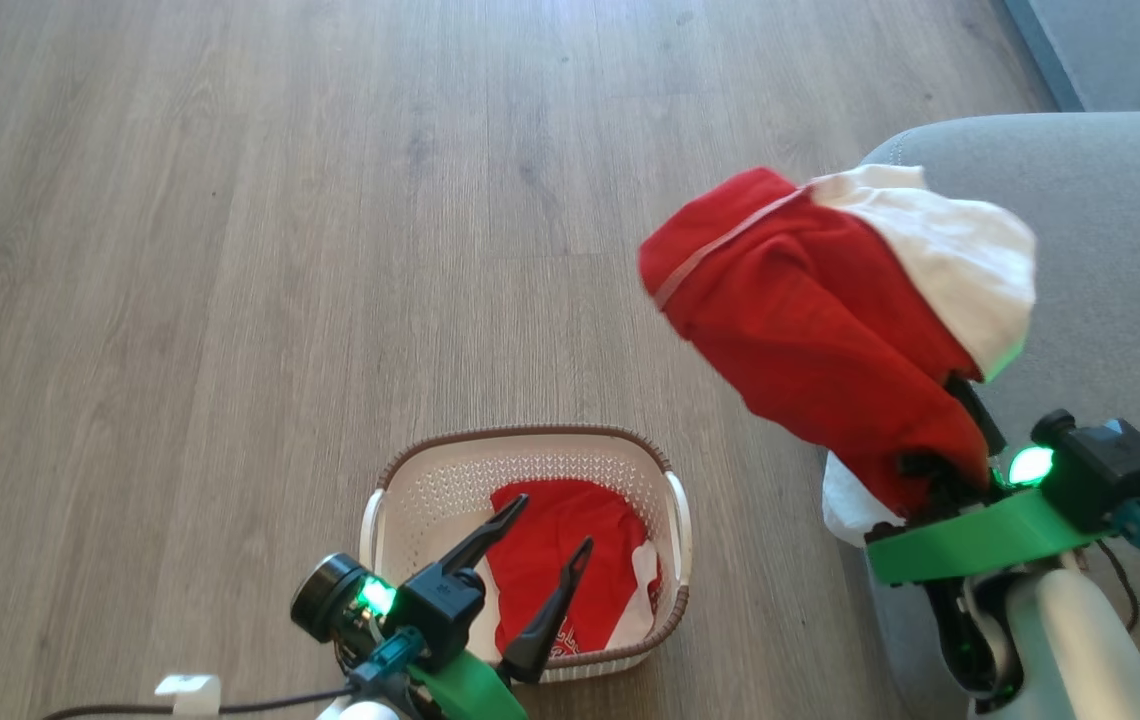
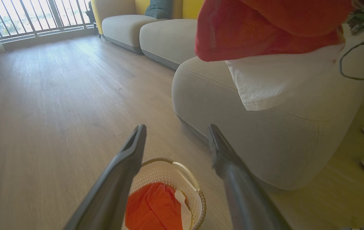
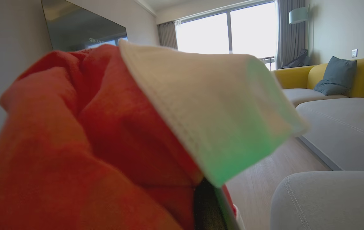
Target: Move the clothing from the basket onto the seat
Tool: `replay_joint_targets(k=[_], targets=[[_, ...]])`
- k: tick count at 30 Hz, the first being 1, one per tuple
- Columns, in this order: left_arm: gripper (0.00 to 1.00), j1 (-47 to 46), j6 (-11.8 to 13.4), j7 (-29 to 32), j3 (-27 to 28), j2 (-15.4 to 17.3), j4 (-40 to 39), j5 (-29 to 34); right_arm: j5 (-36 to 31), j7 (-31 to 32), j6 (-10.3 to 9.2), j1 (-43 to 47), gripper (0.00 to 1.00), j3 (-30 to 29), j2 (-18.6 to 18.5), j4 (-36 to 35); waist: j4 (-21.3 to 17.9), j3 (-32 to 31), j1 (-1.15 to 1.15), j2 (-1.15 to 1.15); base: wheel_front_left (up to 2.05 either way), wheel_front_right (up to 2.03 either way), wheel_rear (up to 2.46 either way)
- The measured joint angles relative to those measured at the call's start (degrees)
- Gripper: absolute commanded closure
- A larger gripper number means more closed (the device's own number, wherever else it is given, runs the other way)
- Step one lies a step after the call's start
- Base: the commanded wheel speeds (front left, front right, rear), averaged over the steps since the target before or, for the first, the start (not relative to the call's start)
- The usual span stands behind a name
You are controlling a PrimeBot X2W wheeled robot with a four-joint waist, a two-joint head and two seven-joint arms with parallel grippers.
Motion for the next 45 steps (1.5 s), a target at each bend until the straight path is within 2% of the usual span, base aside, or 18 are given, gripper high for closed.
replay_joint_targets(k=[14, 30, 37, 45], targets=[[0.0, 0.5, 0.0, 0.0, 0.2, -0.5, 0.6, 0.0, -3.4, 0.0, 0.0, 2.1, 1.0, -6.6, 1.6, 7.3, -0.4, 0.0, 0.0, 0.0, 0.0, 0.0, 0.0], [0.0, 1.0, 0.0, 0.0, 0.4, -0.4, 0.9, 0.0, -3.4, 0.0, 0.0, 2.0, 1.0, -7.8, 2.0, 6.9, -1.6, 0.2, 0.0, 0.0, 0.0, 0.0, 0.0], [0.0, 1.0, 0.0, 0.0, 0.1, 0.1, 0.8, 0.0, -4.4, 0.0, 0.0, 2.0, 1.0, -8.4, 2.0, 5.8, -4.8, 1.6, 0.0, 0.0, 0.0, 0.0, 0.0], [0.0, 0.8, 0.0, 0.0, 0.1, 1.2, 0.1, 0.0, -4.4, 0.0, 0.0, 1.8, 1.0, -8.9, 2.2, 4.8, -11.8, 3.3, 0.0, 0.0, 0.0, 0.0, 0.0]])
